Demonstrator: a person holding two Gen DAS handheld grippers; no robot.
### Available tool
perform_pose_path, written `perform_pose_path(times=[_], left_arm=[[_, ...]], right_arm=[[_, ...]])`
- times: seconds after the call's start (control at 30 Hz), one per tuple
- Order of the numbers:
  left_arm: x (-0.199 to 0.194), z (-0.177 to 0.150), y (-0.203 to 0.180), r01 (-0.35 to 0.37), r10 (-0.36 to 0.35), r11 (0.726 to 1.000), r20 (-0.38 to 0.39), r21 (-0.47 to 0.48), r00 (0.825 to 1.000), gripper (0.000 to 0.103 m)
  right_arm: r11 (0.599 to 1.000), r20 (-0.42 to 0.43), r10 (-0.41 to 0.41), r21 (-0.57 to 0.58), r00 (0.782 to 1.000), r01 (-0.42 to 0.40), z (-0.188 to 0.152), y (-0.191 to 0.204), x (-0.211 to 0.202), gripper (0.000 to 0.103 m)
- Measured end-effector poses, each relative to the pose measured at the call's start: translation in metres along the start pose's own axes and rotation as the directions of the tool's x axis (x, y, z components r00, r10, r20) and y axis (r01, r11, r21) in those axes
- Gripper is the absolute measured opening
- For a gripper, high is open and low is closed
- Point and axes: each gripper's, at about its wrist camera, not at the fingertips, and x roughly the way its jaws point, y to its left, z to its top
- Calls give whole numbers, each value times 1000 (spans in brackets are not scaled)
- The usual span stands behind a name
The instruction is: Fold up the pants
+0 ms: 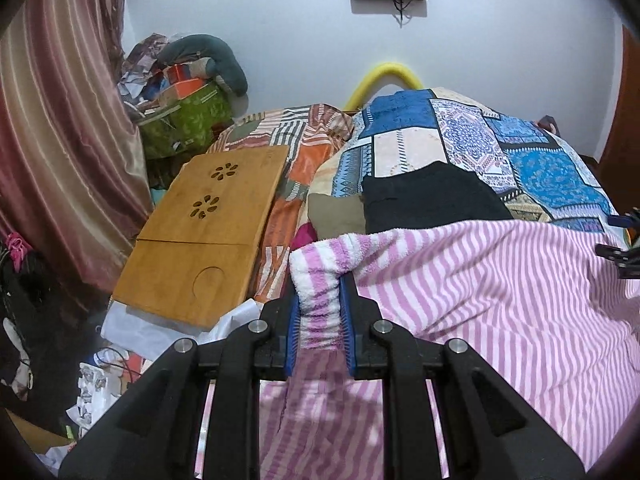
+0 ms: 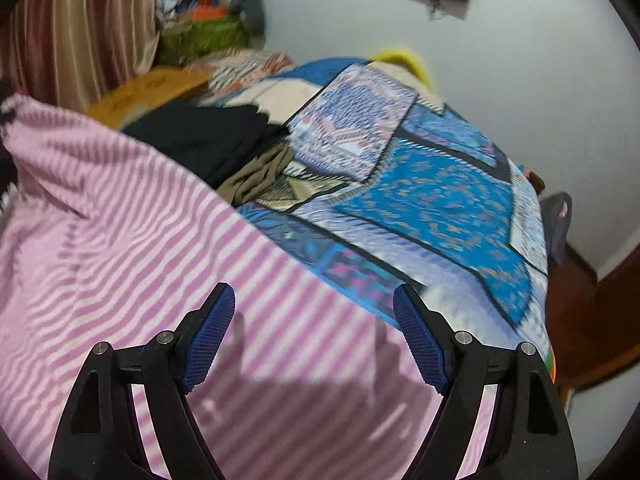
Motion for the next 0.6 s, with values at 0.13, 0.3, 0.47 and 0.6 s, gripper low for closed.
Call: perform_pose_path(times=[0.13,0.3,0.47,0.6], left_arm=[[10,-13,-1,4,-3,1000,-11,18,1000,18],[25,-24,-4,-6,6,1000,-16,31,1000,18],[21,-22,-4,-2,2,1000,-7,13,1000,18],[2,-22,0,4,-4,1000,4,2,1000,18]], right_arm=[[999,-74,-18,-45,997,15,-3,-1,32,63],[997,-47,68,-29,997,-69,-9,-3,32,18],[997,-63,58,-41,996,-60,-9,10,25,8],[997,0,70,15,998,-70,-8,6,-6,8]])
